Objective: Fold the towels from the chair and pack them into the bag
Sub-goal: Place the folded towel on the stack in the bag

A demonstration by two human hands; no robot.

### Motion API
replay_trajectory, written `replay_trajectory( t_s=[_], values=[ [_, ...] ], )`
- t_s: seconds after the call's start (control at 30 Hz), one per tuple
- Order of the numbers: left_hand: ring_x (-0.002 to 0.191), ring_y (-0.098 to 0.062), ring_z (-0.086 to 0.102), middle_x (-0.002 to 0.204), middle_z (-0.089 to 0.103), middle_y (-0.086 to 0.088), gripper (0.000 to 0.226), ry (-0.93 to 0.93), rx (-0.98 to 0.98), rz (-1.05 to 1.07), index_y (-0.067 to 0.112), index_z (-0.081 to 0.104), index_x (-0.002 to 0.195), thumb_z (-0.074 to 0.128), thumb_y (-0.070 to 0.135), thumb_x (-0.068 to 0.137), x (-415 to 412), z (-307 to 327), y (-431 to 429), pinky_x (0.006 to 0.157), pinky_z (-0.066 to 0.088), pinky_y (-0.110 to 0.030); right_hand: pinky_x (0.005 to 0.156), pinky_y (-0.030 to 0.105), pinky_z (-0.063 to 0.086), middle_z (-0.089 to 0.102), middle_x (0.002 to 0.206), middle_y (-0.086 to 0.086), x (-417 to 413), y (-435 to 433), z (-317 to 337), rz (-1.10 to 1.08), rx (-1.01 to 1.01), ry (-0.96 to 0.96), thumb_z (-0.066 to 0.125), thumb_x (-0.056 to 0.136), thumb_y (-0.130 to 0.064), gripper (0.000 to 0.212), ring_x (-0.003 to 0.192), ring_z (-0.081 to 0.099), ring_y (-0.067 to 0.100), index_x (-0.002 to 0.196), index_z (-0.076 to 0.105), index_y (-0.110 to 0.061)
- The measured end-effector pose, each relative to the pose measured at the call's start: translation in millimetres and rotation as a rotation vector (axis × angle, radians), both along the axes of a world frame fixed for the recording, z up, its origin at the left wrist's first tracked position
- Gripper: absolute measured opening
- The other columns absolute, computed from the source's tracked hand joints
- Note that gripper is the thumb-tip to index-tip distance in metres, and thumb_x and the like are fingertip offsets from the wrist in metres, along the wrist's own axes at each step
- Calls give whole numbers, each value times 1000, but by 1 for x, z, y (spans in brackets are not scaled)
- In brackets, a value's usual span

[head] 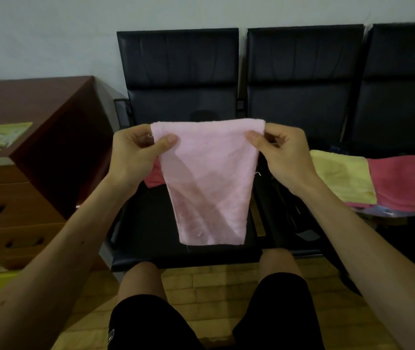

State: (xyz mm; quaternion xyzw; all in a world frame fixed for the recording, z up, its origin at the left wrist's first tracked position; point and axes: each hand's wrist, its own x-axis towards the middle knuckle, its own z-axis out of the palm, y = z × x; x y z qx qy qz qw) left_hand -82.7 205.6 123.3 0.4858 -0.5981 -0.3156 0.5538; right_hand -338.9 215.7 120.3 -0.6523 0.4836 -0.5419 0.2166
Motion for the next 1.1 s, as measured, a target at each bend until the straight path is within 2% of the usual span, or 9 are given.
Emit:
replay_trajectory(
  t_s=[0.23,0.4,0.53,0.63,0.77,0.87,0.97,1.03,1.1],
  values=[
    [104,-19,66,115,65,-7,31,-34,-76,111,4,74,98,76,29,79,-3,-7,-7,84,60,-34,83,17,53,60,119,-2,-5,-2,-4,-105,-74,50,68,92,-17,18,102,61,8,104,73,-4],
    [106,-13,68,126,64,0,18,-8,-97,32,21,71,105,71,18,88,-8,-8,-3,83,60,-29,76,21,58,74,97,4,-5,3,-3,-81,-62,-75,72,88,-11,20,89,71,10,107,73,-5],
    [98,-9,70,108,71,10,15,-27,-103,-30,27,66,107,63,18,96,-14,-8,7,79,61,-28,75,18,56,72,94,0,-7,5,-5,-59,-5,-120,74,85,-8,15,86,70,5,100,71,-10],
    [94,-8,71,102,71,15,16,-44,-103,-96,32,59,107,57,18,99,-20,-9,12,71,60,-24,73,16,55,71,94,-6,-10,8,-13,-28,96,-202,74,85,-7,16,86,69,2,96,68,-17],
    [90,-6,71,104,66,9,16,-99,-80,-145,33,48,108,50,17,103,-35,-10,17,67,58,-21,81,29,58,72,102,1,-12,11,-28,-19,256,-314,73,86,-8,20,95,70,12,99,63,-19],
    [84,-19,70,99,63,-3,15,-87,-106,-149,28,45,105,51,14,103,-47,-11,21,63,61,-36,86,38,57,68,112,8,-11,20,-47,-34,401,-509,76,82,-9,44,102,68,20,118,50,-12],
    [76,-44,61,92,57,-22,12,-23,-99,-149,16,42,103,53,12,102,-55,-12,26,57,52,-55,81,39,59,71,109,4,5,38,-79,115,572,-720,87,62,-30,62,101,70,23,116,59,-17],
    [78,-43,61,93,60,-16,13,17,-80,-151,14,42,104,54,14,101,-59,-11,29,58,52,-54,71,32,59,75,100,4,20,50,-104,299,717,-814,94,48,-39,67,92,73,21,105,70,-14],
    [79,-34,64,91,64,2,12,49,-50,-150,19,44,103,56,18,101,-59,-10,31,61,56,-48,75,31,57,74,103,7,34,60,-123,458,844,-803,93,56,-37,53,94,72,24,101,76,-14]
  ],
)
